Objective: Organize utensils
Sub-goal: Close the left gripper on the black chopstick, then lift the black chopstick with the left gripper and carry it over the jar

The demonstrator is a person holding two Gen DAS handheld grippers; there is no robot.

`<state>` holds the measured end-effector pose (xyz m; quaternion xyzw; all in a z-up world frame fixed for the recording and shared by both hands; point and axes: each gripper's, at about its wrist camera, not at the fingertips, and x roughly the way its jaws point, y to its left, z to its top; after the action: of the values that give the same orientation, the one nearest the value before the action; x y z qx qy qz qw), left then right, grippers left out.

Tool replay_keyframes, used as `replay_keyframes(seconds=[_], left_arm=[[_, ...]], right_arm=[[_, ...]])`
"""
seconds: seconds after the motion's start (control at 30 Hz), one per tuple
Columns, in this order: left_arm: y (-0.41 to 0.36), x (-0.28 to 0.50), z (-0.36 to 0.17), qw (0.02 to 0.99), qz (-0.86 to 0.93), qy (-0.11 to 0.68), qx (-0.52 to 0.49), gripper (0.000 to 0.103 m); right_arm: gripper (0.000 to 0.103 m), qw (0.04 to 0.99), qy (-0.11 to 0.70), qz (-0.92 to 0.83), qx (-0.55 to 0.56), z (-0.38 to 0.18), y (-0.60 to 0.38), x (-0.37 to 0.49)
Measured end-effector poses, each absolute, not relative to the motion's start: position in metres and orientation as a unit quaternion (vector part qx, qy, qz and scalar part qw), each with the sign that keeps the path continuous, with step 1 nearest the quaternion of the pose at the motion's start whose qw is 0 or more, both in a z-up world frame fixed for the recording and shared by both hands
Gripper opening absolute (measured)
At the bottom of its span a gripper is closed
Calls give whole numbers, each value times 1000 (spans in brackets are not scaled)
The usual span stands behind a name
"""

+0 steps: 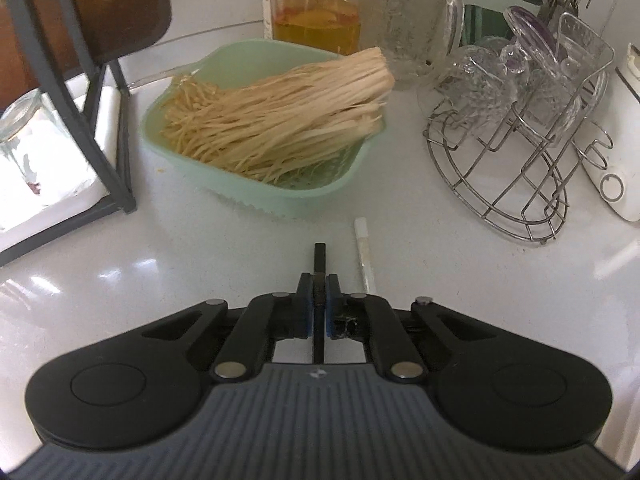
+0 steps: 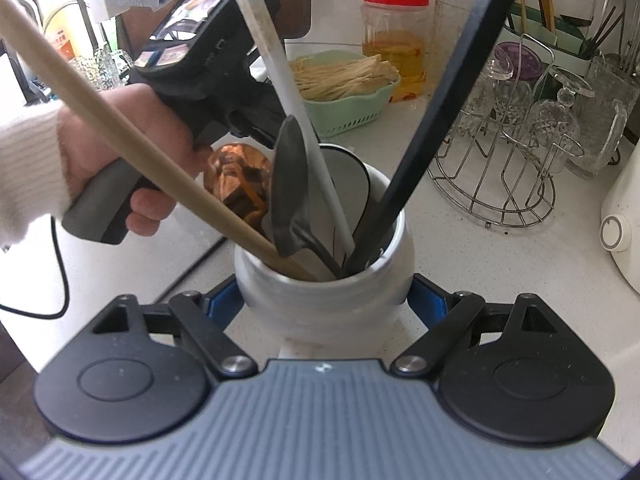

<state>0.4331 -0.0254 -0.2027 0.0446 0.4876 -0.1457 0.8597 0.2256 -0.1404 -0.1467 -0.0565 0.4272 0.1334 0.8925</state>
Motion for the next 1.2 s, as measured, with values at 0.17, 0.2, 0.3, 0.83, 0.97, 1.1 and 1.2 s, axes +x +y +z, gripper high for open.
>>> replay_keyframes(seconds=[0.17, 0.2, 0.3, 0.83, 0.97, 1.1, 1.2], left_arm=[[-7, 428, -192, 865, -138, 483, 23, 7], [-4, 424, -187, 866, -138, 480, 18, 7], [6, 417, -173, 872, -136, 471, 7, 7], [41, 348, -80, 894, -176, 410, -42, 6], [44, 332, -64, 897, -188, 398, -47, 6], [46, 317, -52, 897, -202, 390, -53, 6], [47, 307, -44, 897, -210, 386, -52, 6]], right_arm=[[90, 893, 428, 128, -55, -147, -138, 228], [90, 893, 428, 127, -54, -148, -137, 229], [90, 894, 429, 121, -51, -148, -134, 231], [90, 905, 418, 77, -30, -150, -121, 242], [90, 908, 413, 72, -27, -151, -121, 242], [90, 910, 410, 65, -24, -152, -120, 242], [90, 911, 408, 56, -19, -153, -118, 243]])
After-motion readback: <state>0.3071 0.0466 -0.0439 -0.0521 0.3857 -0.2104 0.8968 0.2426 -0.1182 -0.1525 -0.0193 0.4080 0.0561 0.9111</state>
